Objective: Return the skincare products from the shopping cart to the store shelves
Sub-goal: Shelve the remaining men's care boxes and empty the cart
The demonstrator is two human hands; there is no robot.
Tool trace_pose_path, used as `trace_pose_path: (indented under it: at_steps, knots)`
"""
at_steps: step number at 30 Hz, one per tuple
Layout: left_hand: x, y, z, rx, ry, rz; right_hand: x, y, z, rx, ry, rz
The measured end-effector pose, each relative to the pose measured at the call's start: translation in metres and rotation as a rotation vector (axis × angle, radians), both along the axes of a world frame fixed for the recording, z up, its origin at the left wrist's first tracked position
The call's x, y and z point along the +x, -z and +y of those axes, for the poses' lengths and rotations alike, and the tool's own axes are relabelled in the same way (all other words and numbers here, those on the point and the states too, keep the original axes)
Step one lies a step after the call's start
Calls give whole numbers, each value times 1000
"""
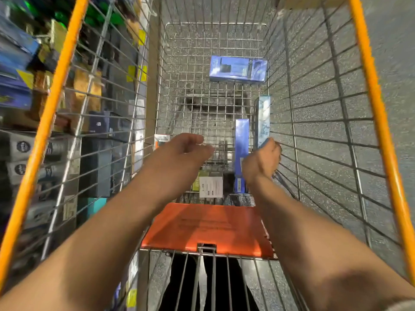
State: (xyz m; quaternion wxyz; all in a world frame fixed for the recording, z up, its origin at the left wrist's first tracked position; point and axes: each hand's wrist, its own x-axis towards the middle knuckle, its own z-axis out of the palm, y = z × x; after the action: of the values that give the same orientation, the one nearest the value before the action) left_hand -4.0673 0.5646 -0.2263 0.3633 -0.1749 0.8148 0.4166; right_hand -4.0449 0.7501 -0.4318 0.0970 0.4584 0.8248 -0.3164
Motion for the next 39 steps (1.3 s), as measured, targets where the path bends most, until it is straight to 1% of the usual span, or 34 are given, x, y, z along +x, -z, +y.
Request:
trace_pose_path:
  at_steps: [6, 10, 12, 17, 22, 23, 26, 27, 30, 31, 33, 36, 39]
  knots:
    - [-1, 5, 1, -6, 27, -14, -9, 15, 6, 57, 22, -108]
    - [-1, -1, -3, -5, 25, -11, -16, 13, 8, 10, 97, -143]
    - [0, -7, -5, -5, 10, -4, -19, 9, 3, -39, 176, -96]
    - [4, -20, -10, -5, -13, 18, -24, -11, -15, -159, 393, 117]
    - [13, -22, -9, -11, -10, 6, -11, -28, -37, -285, 371, 315]
    - [23, -44, -10, -5, -25, 36, -4, -55, -40, -336, 364, 403]
    - [28, -46, -10, -33, 15, 23, 8, -67, -53, -548, 451, 499]
    - [30, -50, -12, -42, 8, 35, 13, -71, -60, -614, 469, 493]
    - [42, -73, -25, -6, -57, 100, 21, -119, -77, -856, 518, 458]
    - [44, -83, -29, 8, -92, 124, 20, -142, -82, -908, 511, 441]
    - [48, -103, -39, 16, -162, 158, 16, -178, -92, -1004, 476, 462]
    - [56, -136, -56, 64, -259, 226, 16, -250, -111, -1126, 348, 542]
    - [63, -172, -76, 111, -324, 302, 20, -317, -130, -1191, 242, 611]
